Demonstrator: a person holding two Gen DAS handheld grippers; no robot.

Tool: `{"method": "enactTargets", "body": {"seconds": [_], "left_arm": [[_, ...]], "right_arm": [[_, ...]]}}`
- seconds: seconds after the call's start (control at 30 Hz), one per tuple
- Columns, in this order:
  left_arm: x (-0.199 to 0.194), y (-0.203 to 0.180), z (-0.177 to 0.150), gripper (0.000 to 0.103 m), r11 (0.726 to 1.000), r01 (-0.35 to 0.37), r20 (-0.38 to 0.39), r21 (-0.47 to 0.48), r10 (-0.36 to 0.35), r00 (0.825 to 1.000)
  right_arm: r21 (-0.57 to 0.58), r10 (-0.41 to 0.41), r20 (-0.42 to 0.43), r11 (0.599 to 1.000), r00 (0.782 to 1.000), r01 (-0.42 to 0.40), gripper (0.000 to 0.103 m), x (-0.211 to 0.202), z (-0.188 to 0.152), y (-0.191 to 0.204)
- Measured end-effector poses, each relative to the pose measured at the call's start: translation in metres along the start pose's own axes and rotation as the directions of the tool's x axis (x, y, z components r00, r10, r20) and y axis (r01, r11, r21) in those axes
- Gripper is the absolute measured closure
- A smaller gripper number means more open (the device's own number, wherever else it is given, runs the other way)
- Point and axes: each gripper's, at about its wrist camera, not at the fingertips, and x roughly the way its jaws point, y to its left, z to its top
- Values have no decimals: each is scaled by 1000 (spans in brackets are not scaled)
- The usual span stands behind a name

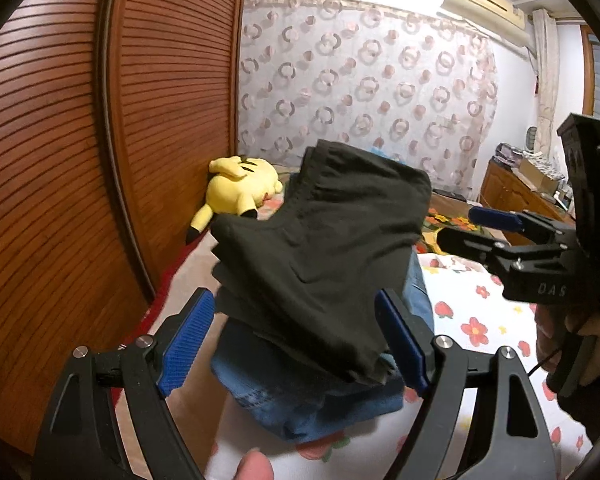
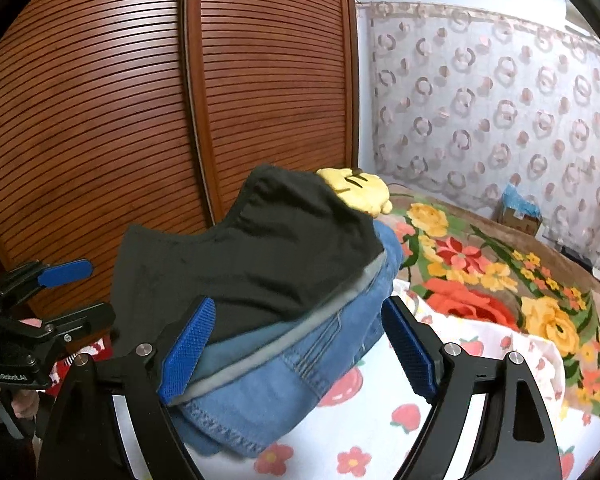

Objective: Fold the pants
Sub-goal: 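Open both grippers to release the shorts on the jeans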

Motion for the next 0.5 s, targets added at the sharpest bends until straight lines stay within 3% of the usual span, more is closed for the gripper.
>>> {"method": "enactTargets", "body": {"seconds": [0.5], "left_arm": [[-26, -26, -19, 20, 999, 46, 9, 20, -46, 999]], "right_arm": [[44, -60, 11, 997, 998, 60, 16, -46, -25, 20]]}}
